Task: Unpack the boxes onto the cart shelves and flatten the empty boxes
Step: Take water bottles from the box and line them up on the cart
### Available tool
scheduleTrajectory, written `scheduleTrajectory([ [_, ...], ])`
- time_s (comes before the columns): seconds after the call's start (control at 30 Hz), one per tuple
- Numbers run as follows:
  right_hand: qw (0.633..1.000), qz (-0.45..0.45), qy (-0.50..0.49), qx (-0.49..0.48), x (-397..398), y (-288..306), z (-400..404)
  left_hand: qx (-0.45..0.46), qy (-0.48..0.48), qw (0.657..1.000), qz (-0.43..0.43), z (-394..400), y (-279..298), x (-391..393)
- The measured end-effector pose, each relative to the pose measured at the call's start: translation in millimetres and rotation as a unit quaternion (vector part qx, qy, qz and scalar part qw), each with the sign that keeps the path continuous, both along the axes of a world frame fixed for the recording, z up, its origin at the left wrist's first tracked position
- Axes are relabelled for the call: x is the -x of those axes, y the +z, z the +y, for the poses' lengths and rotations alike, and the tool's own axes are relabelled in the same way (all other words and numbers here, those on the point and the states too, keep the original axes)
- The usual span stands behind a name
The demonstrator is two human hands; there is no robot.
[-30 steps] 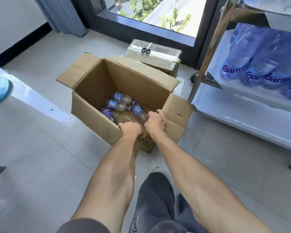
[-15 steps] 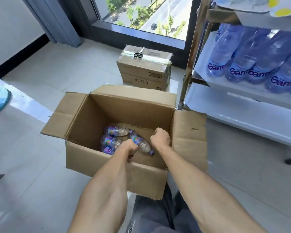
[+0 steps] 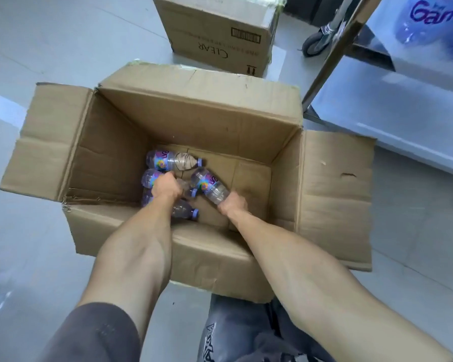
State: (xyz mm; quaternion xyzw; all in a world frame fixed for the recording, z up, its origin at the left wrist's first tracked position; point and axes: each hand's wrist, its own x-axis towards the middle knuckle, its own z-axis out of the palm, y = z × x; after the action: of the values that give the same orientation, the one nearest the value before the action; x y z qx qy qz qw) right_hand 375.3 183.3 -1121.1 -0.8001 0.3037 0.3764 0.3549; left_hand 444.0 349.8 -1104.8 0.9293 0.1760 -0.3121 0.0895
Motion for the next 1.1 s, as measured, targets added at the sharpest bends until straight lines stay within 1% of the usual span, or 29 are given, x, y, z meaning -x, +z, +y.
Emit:
scheduleTrajectory([
  [0.07, 0.999, 0.034, 0.012, -0.008, -1, -19, 10, -0.017, -0.051, 0.999, -0.008, 8, -19, -11],
  [0.17, 0.999, 0.035, 0.008, 0.009, 3, -40, 24, -0.038, -0.122, 0.992, 0.0, 15, -49, -14],
  [0.23, 0.999, 0.03, -0.007, 0.037, 4, -50, 35, -0.066, -0.133, 0.989, 0.018, 17, -70, -10],
  [0.3, 0.997, 0.032, -0.013, 0.072, 5, -58, 38, -0.113, -0.144, 0.983, 0.011, 12, -84, -4],
  [0.37, 0.996, 0.031, -0.001, 0.087, 5, -66, 37, -0.149, -0.156, 0.976, 0.003, 6, -91, -7],
  [0.47, 0.996, 0.052, -0.008, 0.065, 5, -78, 35, -0.164, -0.17, 0.972, -0.003, 7, -103, -13],
  [0.57, 0.994, 0.097, -0.008, 0.044, 9, -85, 32, -0.141, -0.186, 0.972, 0.022, 11, -112, -10],
  [0.63, 0.994, 0.103, 0.001, 0.029, 14, -84, 33, -0.141, -0.198, 0.97, 0.024, 15, -110, -8],
  [0.77, 0.999, 0.037, -0.023, 0.01, 14, -66, 25, -0.134, -0.186, 0.973, 0.005, 6, -90, -8],
  [0.87, 0.996, -0.049, -0.074, -0.013, 3, -46, 12, -0.118, -0.163, 0.979, 0.014, -9, -74, -16],
  [0.97, 0.977, -0.157, -0.137, -0.047, -15, -23, 3, -0.13, -0.145, 0.98, 0.046, -10, -69, -29],
  [1.0, 0.969, -0.196, -0.141, -0.054, -18, -16, 3, -0.139, -0.144, 0.978, 0.055, -8, -71, -28],
  [1.1, 0.954, -0.268, -0.123, -0.046, -23, 0, 11, -0.159, -0.163, 0.97, 0.083, 3, -78, -16],
])
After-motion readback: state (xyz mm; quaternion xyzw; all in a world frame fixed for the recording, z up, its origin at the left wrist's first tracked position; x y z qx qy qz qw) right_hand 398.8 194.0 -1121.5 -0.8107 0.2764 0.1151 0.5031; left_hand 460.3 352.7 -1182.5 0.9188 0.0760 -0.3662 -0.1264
